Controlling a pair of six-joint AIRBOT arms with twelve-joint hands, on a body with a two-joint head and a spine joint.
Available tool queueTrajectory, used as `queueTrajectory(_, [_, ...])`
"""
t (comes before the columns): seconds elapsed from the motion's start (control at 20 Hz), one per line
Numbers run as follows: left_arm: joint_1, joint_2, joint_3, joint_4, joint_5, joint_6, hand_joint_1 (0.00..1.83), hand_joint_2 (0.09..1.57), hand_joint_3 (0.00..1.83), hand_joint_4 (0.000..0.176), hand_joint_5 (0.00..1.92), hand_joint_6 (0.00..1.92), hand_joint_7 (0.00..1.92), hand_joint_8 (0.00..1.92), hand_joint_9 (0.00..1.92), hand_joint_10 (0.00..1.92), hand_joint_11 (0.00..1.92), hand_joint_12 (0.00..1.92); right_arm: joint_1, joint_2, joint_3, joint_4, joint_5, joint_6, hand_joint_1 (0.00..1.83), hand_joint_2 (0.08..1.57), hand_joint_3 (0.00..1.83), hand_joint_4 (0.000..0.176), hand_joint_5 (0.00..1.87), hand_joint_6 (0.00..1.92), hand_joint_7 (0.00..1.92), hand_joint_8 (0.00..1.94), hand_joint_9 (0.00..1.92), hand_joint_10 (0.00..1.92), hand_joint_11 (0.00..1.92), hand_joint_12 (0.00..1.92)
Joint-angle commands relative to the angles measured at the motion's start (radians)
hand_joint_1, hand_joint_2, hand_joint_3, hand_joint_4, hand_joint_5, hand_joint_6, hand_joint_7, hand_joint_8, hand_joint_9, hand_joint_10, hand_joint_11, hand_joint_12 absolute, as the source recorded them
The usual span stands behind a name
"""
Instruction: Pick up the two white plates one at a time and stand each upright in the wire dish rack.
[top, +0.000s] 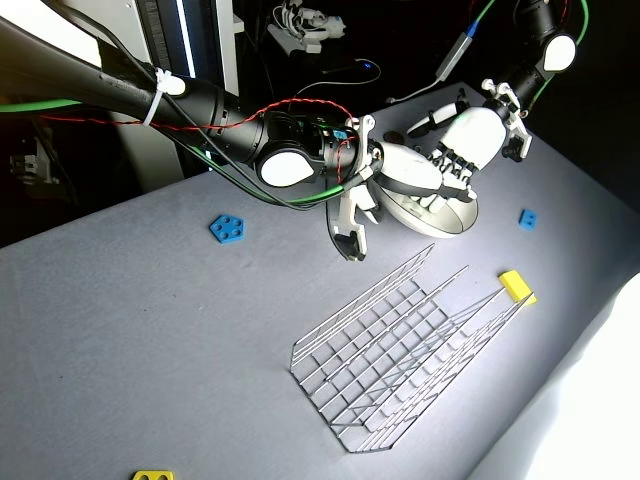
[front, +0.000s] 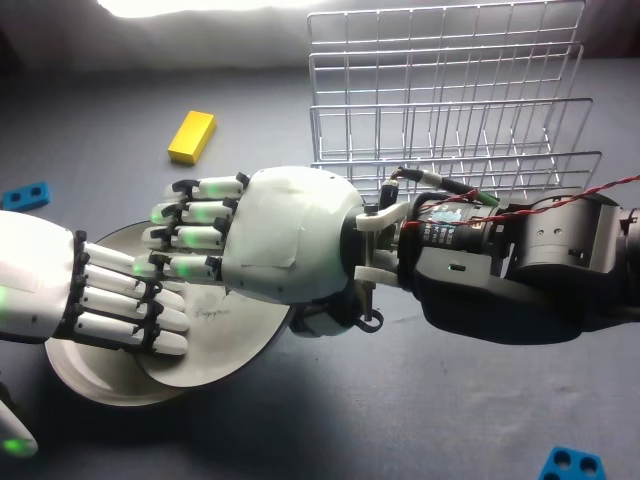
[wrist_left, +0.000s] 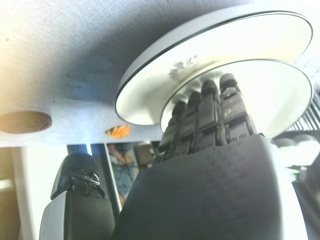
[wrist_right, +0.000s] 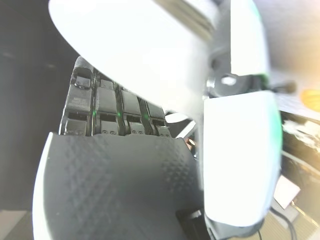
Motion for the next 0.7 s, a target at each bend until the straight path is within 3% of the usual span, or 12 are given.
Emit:
queueTrajectory(0.0, [0.004,-0.022,-0.007,0.005,-0.017,0.003,0.00,1.06,0.00,0.000,0.02,0.00,0.00,0.00,0.00,0.00,0.00,0.00,0.004,0.001,0.000,-0.001,0.119,-0.002,1.20,0.98,0.01,0.000,0.07,0.01,0.01,0.00,0.01,0.00,0.00,0.26])
queueTrajectory(0.1, [0.004,-0.023,-0.006,0.005,-0.017,0.003,0.00,1.07,0.00,0.000,0.03,0.00,0.01,0.00,0.00,0.00,0.00,0.00,0.003,-0.003,0.007,-0.001,0.133,-0.003,1.26,0.98,0.00,0.000,0.29,0.04,0.23,0.03,0.19,0.05,0.00,0.74])
queueTrajectory(0.2, [0.003,-0.024,-0.004,0.005,-0.017,0.003,0.00,1.05,0.00,0.000,0.05,0.01,0.01,0.00,0.00,0.00,0.00,0.00,0.002,-0.008,0.017,-0.001,0.134,-0.003,1.33,1.04,0.01,0.000,0.40,0.03,0.37,0.02,0.33,0.06,0.00,1.04])
queueTrajectory(0.25, [0.002,-0.024,-0.003,0.005,-0.017,0.003,0.00,1.06,0.00,0.000,0.05,0.01,0.01,0.00,0.00,0.00,0.00,0.00,0.000,-0.009,0.021,-0.001,0.134,-0.004,1.35,1.05,0.01,0.000,0.48,0.03,0.45,0.01,0.40,0.05,0.00,1.15])
queueTrajectory(0.35, [0.001,-0.025,-0.002,0.005,-0.017,0.003,0.00,1.05,0.00,0.000,0.03,0.00,0.00,0.00,0.00,0.00,0.00,0.00,-0.003,-0.009,0.024,-0.001,0.134,-0.007,1.34,1.04,0.00,0.000,0.70,0.05,0.72,0.03,0.71,0.10,0.28,1.20])
queueTrajectory(0.45, [0.001,-0.025,-0.002,0.005,-0.017,0.003,0.00,1.06,0.00,0.000,0.03,0.00,0.00,0.00,0.00,0.00,0.00,0.00,-0.003,-0.009,0.025,-0.001,0.134,-0.012,1.37,1.21,0.02,0.000,0.84,0.04,0.86,0.02,0.81,0.09,0.23,1.32])
queueTrajectory(0.5, [0.001,-0.025,-0.002,0.005,-0.017,0.003,0.00,1.06,0.00,0.000,0.03,0.00,0.00,0.00,0.00,0.00,0.00,0.00,-0.002,-0.009,0.025,-0.003,0.135,-0.014,1.35,1.19,0.00,0.000,0.86,0.94,0.90,0.80,0.81,1.08,0.47,1.20])
queueTrajectory(0.55, [0.001,-0.025,-0.003,0.005,-0.017,0.003,0.00,1.05,0.00,0.000,0.03,0.00,0.00,0.00,0.00,0.00,0.00,0.00,-0.002,-0.009,0.025,-0.010,0.137,-0.015,1.35,1.17,0.00,0.000,0.89,1.10,0.90,0.97,0.80,1.30,0.57,1.28])
queueTrajectory(0.65, [0.001,-0.025,-0.005,0.005,-0.017,0.003,0.00,1.05,0.00,0.000,0.05,0.01,0.00,0.00,0.00,0.00,0.00,0.00,-0.001,-0.009,0.025,-0.018,0.138,-0.015,1.36,1.12,0.00,0.000,0.96,1.01,1.00,0.89,0.88,1.24,0.69,1.34])
